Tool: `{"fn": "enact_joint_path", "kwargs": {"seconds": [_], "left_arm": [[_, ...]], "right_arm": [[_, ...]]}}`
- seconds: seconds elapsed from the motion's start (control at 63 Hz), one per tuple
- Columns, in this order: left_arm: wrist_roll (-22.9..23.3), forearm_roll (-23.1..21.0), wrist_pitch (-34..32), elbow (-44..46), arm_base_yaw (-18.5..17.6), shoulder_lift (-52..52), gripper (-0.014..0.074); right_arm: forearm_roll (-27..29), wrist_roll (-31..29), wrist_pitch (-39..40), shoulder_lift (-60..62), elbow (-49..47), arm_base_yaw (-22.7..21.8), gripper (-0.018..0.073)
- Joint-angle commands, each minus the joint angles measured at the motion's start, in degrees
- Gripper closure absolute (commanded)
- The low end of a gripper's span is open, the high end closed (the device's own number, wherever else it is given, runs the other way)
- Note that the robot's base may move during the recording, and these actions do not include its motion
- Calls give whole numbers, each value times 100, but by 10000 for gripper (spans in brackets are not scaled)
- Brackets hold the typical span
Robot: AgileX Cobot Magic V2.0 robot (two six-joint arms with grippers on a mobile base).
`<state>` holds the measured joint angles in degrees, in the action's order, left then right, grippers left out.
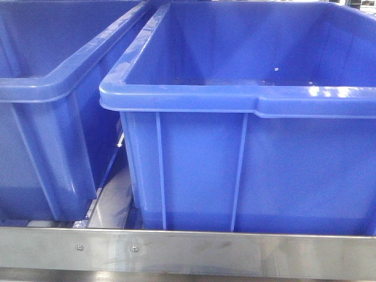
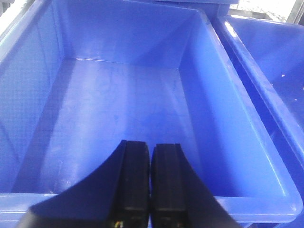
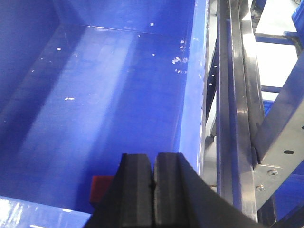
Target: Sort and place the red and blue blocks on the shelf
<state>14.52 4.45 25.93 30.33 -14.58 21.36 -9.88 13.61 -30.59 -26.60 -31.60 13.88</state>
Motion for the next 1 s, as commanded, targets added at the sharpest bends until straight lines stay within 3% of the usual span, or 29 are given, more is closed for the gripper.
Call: {"fn": "enact_joint_path", "kwargs": {"seconds": [0.0, 0.842, 0.985], "left_arm": [[44, -10, -445, 160, 20, 25, 461], [44, -10, -445, 160, 20, 25, 461], [44, -10, -445, 160, 20, 25, 461]], "right_arm": [[-122, -40, 470, -14, -156, -1, 490], [-210, -40, 670, 94, -142, -1, 490], [-272, -40, 1201, 652, 279, -85, 490]]}}
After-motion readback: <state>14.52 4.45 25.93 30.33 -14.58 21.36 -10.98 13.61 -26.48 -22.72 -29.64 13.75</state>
